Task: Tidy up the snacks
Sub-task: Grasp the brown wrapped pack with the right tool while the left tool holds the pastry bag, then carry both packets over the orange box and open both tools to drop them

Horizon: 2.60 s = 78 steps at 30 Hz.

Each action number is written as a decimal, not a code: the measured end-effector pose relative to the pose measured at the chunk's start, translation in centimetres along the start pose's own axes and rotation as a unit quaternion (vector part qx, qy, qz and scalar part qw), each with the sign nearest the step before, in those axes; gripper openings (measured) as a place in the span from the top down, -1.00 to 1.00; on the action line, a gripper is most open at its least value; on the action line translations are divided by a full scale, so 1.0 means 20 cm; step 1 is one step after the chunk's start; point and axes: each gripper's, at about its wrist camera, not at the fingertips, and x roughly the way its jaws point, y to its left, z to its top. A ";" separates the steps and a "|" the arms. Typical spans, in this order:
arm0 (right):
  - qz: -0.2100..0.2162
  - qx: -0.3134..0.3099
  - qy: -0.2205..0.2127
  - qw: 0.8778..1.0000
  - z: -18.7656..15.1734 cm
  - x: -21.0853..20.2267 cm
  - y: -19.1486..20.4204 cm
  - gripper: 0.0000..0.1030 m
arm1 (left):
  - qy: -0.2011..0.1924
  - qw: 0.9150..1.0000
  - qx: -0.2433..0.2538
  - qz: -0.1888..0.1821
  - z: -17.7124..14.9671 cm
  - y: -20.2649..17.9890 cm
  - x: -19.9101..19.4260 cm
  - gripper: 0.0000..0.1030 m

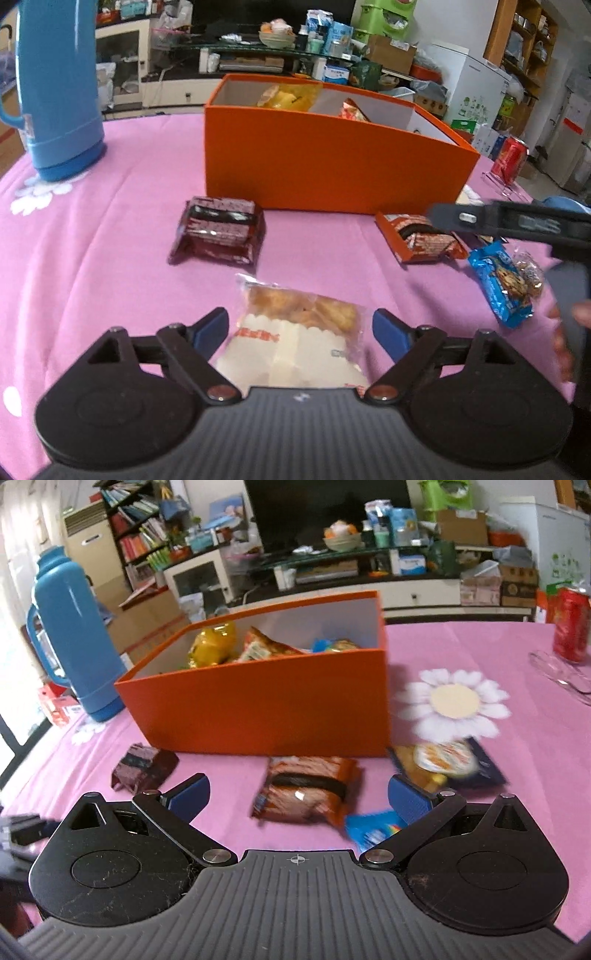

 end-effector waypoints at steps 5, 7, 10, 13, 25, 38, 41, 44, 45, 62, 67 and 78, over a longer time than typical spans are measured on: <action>-0.030 -0.027 0.034 0.999 0.03 0.18 0.11 -0.74 | 0.003 1.000 0.015 0.013 -0.01 -0.01 0.02 -0.79; -0.045 -0.026 0.052 0.997 0.03 0.24 0.11 -0.74 | 0.020 1.000 0.007 0.005 -0.02 0.00 0.05 -0.79; -0.047 -0.013 0.072 0.996 0.02 0.32 0.09 -0.71 | 0.025 0.999 0.019 0.025 -0.03 -0.02 0.09 -0.79; -0.053 -0.046 0.070 0.995 -0.01 0.32 0.13 -0.47 | 0.020 0.999 0.028 0.027 -0.03 -0.03 0.09 -0.51; 0.011 -0.140 0.074 0.987 -0.27 -0.04 0.17 0.13 | 0.026 0.997 0.063 0.041 -0.11 -0.03 0.00 -0.49; 0.020 -0.113 0.071 0.991 -0.29 -0.09 0.14 -0.44 | 0.039 0.996 0.053 0.063 -0.11 -0.04 0.00 -0.74; 0.013 -0.128 0.069 0.989 -0.30 -0.08 0.16 -0.39 | 0.043 0.996 0.055 0.064 -0.12 -0.05 0.02 -0.66; 0.015 -0.154 0.065 0.986 -0.31 -0.09 0.19 0.16 | 0.034 0.996 0.055 0.062 -0.11 -0.06 0.00 -0.37; 0.018 -0.152 0.066 0.986 -0.30 -0.11 0.19 0.21 | 0.028 0.995 0.060 0.070 -0.11 -0.06 -0.01 -0.29; 0.055 -0.071 -0.044 0.995 0.04 -0.32 0.10 0.27 | -0.057 0.998 0.007 0.023 0.27 0.01 -0.14 -0.28; 0.024 -0.079 -0.095 0.992 0.38 -0.18 0.07 0.27 | -0.109 0.994 -0.002 0.017 0.65 -0.01 -0.03 -0.28; 0.006 -0.033 -0.078 0.996 0.65 0.43 -0.06 0.27 | -0.076 0.996 -0.030 0.025 0.99 -0.03 0.56 -0.29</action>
